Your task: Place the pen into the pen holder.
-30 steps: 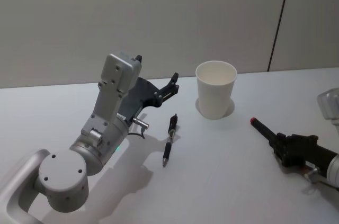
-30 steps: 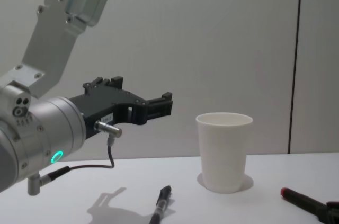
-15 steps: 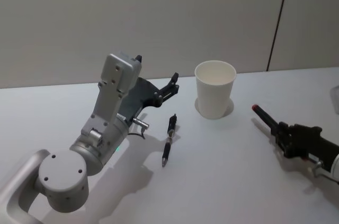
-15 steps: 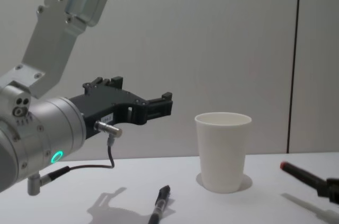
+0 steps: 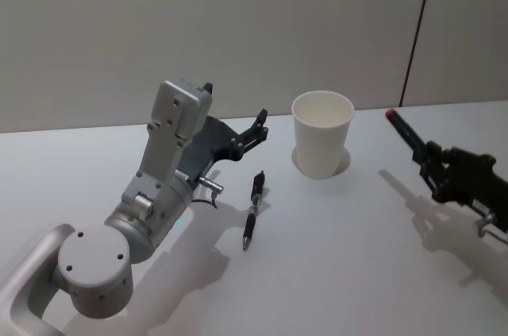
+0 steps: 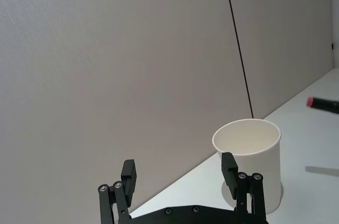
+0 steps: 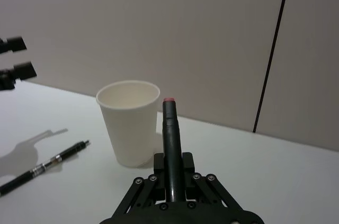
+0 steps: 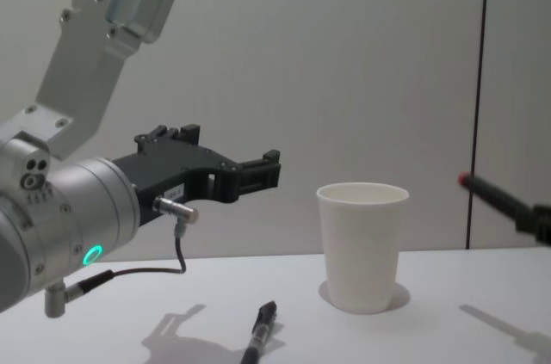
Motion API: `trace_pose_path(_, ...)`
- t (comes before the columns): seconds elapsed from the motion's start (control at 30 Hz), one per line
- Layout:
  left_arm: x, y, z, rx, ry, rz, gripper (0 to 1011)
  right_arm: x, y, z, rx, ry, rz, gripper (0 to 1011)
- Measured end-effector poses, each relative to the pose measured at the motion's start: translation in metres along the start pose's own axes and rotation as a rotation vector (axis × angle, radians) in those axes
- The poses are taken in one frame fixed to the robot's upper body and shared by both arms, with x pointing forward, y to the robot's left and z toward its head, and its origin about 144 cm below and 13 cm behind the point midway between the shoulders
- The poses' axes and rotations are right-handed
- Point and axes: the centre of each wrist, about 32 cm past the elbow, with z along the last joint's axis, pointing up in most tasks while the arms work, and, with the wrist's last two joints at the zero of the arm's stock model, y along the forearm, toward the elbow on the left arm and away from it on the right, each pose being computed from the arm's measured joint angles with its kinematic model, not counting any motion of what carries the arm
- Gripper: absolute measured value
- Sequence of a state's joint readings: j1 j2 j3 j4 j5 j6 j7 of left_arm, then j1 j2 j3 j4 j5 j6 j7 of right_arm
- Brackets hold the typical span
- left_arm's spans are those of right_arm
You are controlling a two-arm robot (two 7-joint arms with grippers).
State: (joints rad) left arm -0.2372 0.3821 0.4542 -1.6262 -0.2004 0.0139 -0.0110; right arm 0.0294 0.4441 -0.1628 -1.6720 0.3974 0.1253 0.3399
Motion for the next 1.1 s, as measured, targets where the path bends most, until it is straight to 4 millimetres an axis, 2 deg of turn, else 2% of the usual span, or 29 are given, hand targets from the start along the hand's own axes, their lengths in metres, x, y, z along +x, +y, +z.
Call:
trace_pose_path(0.23, 0.000, 0.000, 0.000, 0.000, 0.000, 0.000, 1001, 0.002, 0.006, 0.010, 0.097, -0.021, -0.012, 185)
trace_pose_path(0.5, 0.000, 0.000, 0.000, 0.000, 0.000, 0.000, 1001, 0.004, 0.026, 0.022, 0.206, -0.060, -0.037, 185)
trace_pose_path(1.1, 0.000, 0.000, 0.000, 0.000, 0.000, 0.000, 1001, -0.001, 0.069, 0.027, 0.317, -0.116, -0.025, 185)
